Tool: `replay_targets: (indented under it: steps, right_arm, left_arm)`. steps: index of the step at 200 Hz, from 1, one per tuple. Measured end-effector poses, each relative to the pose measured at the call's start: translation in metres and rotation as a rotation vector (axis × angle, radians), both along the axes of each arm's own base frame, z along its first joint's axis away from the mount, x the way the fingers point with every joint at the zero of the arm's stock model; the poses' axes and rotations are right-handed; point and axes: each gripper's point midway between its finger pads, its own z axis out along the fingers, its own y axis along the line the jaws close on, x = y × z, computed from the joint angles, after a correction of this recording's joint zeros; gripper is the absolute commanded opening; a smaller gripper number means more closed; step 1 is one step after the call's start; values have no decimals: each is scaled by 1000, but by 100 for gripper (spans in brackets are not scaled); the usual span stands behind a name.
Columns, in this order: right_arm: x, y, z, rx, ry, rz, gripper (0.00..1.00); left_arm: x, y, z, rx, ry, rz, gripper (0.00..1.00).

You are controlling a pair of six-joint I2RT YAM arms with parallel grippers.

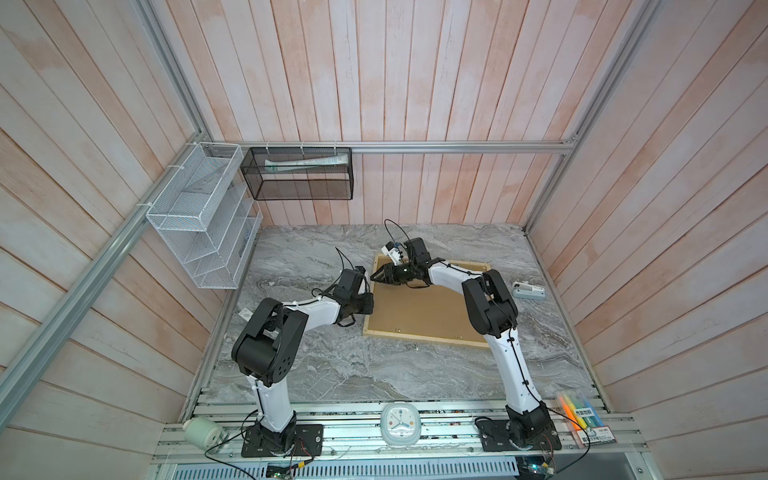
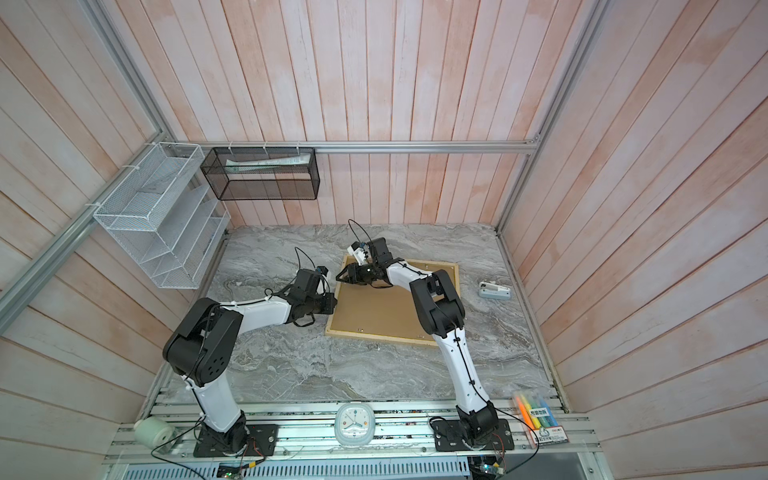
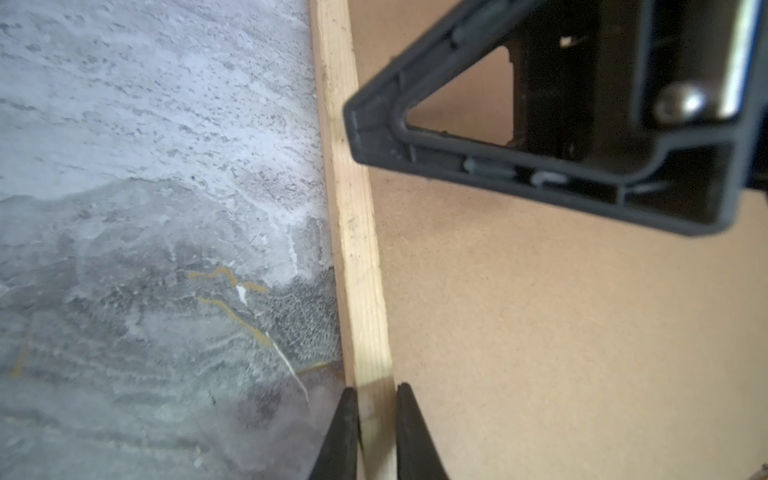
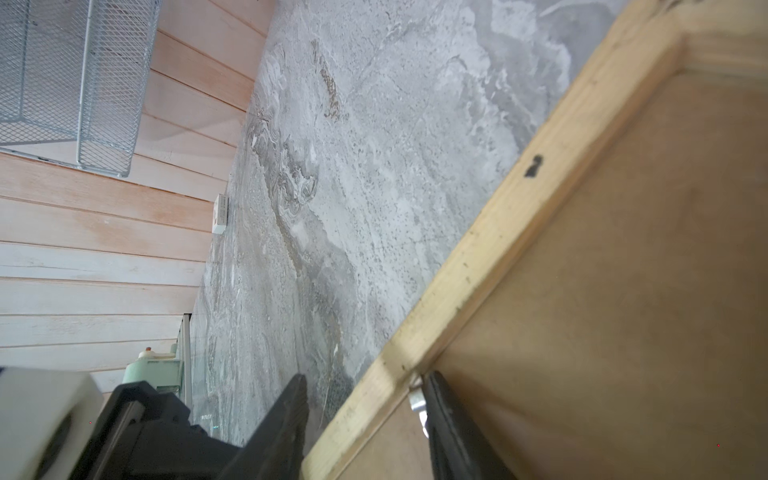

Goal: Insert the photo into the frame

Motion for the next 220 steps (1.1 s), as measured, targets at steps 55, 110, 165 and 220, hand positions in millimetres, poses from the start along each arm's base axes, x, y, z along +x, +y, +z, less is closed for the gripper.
replay_targets:
  steps: [55,110,165,220]
  right_arm:
    - [-15,-80,23,-35,41,-179,61]
    - [37,-187,67,-38,-87,-417,61]
    - [83,-250,59,-198,-153,-538,61]
    - [106,-264,27,-320,-135,-553,60]
  left_arm:
    - [1,2,0,17,13,35,8]
    - [3,4,1,-5,28,35,8]
    - [16,30,2,28,20,100,22]
    - [-2,45,11,74,56,141,27]
